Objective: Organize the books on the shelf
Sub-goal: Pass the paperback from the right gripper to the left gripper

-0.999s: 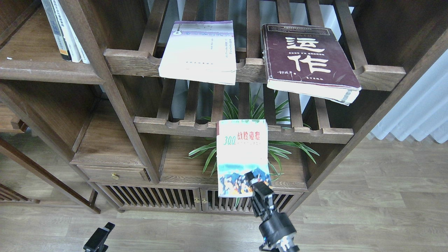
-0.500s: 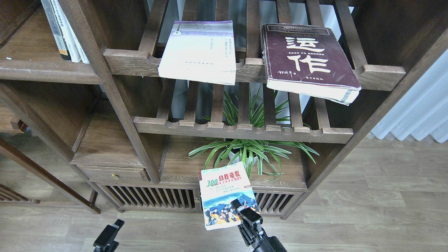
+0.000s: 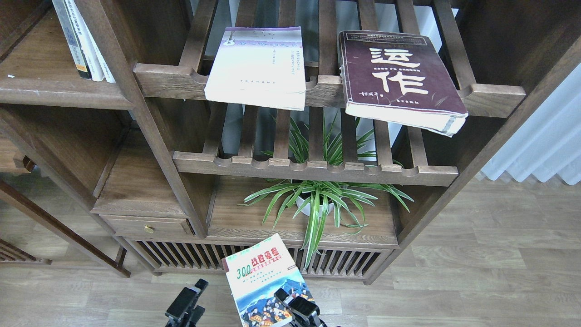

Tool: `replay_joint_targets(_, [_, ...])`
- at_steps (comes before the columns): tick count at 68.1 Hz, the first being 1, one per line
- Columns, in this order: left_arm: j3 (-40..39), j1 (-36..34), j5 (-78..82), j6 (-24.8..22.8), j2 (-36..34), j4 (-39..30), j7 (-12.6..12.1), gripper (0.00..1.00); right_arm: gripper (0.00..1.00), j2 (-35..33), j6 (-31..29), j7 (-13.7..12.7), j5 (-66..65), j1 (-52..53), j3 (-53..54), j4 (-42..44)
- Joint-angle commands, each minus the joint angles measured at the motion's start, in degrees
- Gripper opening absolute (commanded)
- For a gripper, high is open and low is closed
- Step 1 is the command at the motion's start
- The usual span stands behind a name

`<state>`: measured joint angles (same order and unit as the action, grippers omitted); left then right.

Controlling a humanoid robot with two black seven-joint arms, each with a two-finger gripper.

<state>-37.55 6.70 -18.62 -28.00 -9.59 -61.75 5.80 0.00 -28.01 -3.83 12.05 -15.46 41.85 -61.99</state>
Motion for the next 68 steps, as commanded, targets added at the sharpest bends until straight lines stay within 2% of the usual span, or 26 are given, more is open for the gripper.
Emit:
replay_joint_targets(1, [2.39,-0.72,0.08,0.00,0.27,0.14,0.00,1.00,0.07,0.00,0.01,-0.74,-0.10,-0.01,-1.68,0.02])
replay_joint_targets(13, [3.62,-1.78,0.08,0.00,1.85,0.14,0.08,0.97,0.07,0.00,0.01,-1.18,-0.28,-0.10,-2.74,0.64])
replay_joint_targets(18, [3.62,-2.13,0.08,0.00,2.12,0.23,0.17,0.93,0.07,0.00,0.01,-1.27,-0.28,-0.10,-2.65,0.64])
replay_joint_targets(26, [3.71,-2.04,-0.28,0.00,2.20,0.41,0.26,0.70,0.07,0.00,0.01,-1.18,-0.19,-0.10,-2.65,0.73])
replay_joint_targets(35, [3.80,-1.95,0.16,0.00,2.20,0.23,0.08,0.55,0.07,0.00,0.01,-1.18,-0.19,-0.19,-2.65,0.64])
replay_joint_targets(37, [3.80,-1.78,0.16,0.00,2.12,0.23,0.08,0.46,0.07,0.00,0.01,-1.18,-0.19,-0.19,-2.65,0.64])
replay_joint_targets(47, [3.89,-1.60,0.08,0.00,1.77,0.05,0.26,0.27,0.07,0.00,0.01,-1.09,-0.19,-0.19,-2.57,0.73])
replay_joint_targets(52, [3.89,-1.43,0.08,0.00,1.76,0.05,0.17,0.23,0.08,0.00,0.01,-1.09,-0.19,-0.19,-2.57,0.81])
replay_joint_targets(68, [3.71,-1.60,0.08,0.00,1.50,-0.03,-0.62,0.18,0.15,0.00,0.01,-0.91,0.16,-0.19,-2.57,1.25])
